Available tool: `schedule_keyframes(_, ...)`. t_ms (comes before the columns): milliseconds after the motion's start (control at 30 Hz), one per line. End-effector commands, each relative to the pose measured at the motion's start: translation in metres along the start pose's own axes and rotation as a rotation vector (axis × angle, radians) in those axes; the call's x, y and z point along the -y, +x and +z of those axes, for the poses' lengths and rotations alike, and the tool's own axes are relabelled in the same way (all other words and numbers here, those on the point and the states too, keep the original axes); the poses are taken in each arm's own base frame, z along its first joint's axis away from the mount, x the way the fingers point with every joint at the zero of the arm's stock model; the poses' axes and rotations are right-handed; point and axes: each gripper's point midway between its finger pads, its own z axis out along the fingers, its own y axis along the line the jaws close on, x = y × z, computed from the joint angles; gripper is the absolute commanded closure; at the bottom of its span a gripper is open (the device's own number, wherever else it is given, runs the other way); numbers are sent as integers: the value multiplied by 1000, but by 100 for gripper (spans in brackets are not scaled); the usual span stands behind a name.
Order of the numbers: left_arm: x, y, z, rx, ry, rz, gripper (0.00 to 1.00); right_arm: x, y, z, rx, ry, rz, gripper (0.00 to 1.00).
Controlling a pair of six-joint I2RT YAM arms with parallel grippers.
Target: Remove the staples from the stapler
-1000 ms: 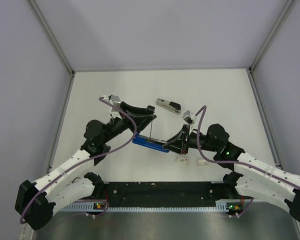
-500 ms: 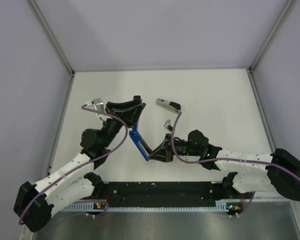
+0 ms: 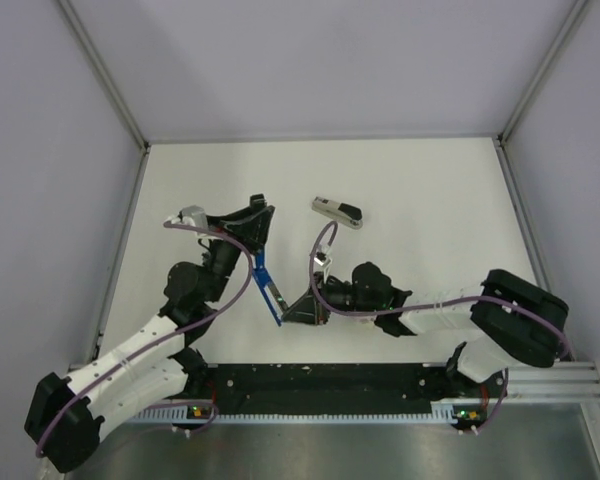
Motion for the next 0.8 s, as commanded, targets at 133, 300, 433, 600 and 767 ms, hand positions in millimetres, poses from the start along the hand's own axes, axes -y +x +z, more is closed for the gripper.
schedule_keyframes(133,-58,10,-14,13,-250,117,100,-2,-18,30,84,-55,90,100)
schedule_keyframes(300,-77,25,-19,-28,-330,142,100,4,-13,39,58,-54,105,100)
schedule_keyframes(433,-90,34,-21,-53,-382,165,100,5,-11,47,31,-67,122,100)
schedule_keyframes(600,-102,43,-22,-82,-427,203,100,8,-7,53,14,-67,139,100)
schedule_keyframes(767,-110,49,-20,-100,-464,238,100,11,-4,59,-6,-59,159,100)
